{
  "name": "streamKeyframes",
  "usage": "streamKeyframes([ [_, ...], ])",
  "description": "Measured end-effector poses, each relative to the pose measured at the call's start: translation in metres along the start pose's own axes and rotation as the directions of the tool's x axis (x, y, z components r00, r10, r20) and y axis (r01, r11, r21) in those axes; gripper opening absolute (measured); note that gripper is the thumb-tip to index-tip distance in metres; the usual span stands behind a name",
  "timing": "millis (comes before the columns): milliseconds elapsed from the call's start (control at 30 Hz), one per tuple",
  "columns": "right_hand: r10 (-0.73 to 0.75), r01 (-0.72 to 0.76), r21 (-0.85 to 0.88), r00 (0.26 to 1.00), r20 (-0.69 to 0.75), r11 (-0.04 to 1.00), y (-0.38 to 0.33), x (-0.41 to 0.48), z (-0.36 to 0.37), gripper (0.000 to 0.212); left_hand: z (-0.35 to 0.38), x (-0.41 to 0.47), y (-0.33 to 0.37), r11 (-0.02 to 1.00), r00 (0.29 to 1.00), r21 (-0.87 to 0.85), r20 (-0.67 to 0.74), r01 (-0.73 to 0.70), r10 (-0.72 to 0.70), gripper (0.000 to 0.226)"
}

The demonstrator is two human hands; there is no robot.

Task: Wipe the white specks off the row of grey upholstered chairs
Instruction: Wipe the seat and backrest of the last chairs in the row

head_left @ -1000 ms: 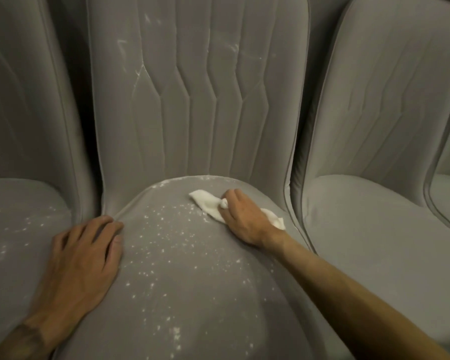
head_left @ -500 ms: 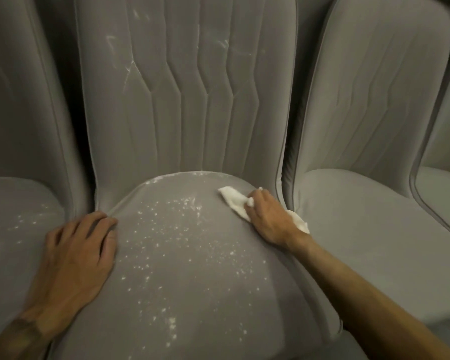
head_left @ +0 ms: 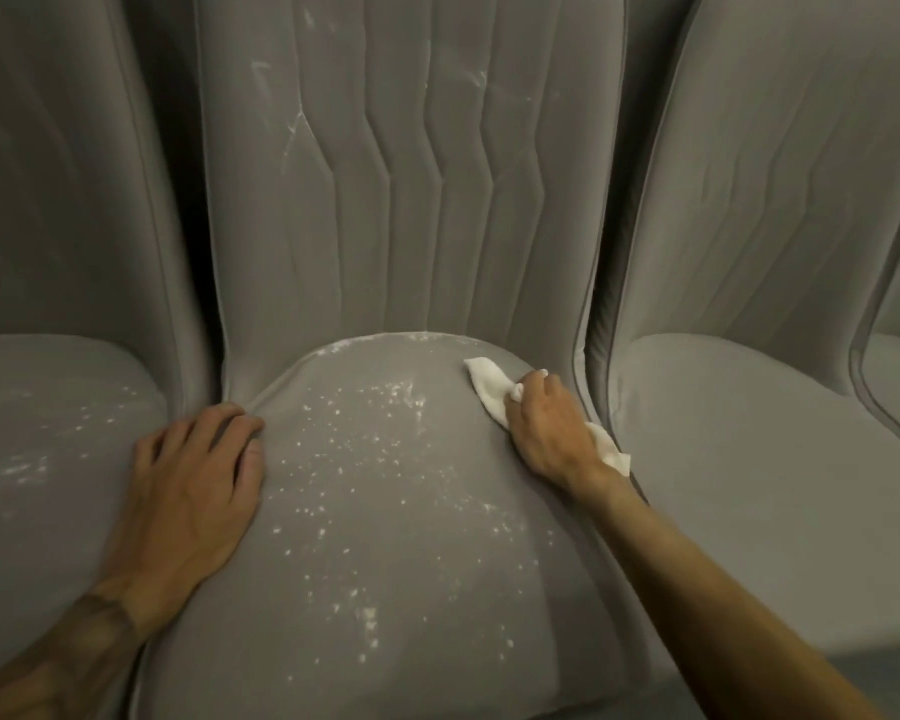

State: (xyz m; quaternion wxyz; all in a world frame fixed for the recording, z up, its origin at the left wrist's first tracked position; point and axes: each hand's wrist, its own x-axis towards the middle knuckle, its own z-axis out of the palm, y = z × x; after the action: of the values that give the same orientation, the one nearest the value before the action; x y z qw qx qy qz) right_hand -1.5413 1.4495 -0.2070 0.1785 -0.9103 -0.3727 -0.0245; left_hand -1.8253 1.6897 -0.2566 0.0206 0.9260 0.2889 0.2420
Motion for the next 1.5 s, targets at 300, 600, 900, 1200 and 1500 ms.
streamKeyframes([
  [300,-0.172,0.17,0.033,0.982,0.073,0.985,-0.002,0.012,0.011,0.025,0.0,0.001,0.003,1.0,0.999,0.01,-0.042,-0.01,0.01,0.031],
  [600,-0.294,0.285,0.105,0.953,0.078,0.953,-0.07,0.018,0.043,0.023,-0.003,0.001,0.005,1.0,0.999,0.007,-0.035,-0.014,0.014,0.032],
  [900,-0.117,0.115,0.031,0.991,0.061,0.993,-0.088,0.049,0.043,0.025,-0.002,0.001,0.004,1.0,0.999,-0.011,-0.031,-0.02,0.02,0.031],
  [1200,-0.211,0.206,0.052,0.97,0.124,0.977,-0.073,0.057,0.034,0.027,-0.003,0.001,0.003,1.0,1.0,-0.007,-0.018,-0.015,0.015,0.032],
  [1500,-0.465,0.428,0.209,0.867,0.182,0.879,-0.092,0.029,0.046,0.023,-0.001,0.001,0.002,1.0,0.999,0.003,-0.027,-0.017,0.017,0.031],
])
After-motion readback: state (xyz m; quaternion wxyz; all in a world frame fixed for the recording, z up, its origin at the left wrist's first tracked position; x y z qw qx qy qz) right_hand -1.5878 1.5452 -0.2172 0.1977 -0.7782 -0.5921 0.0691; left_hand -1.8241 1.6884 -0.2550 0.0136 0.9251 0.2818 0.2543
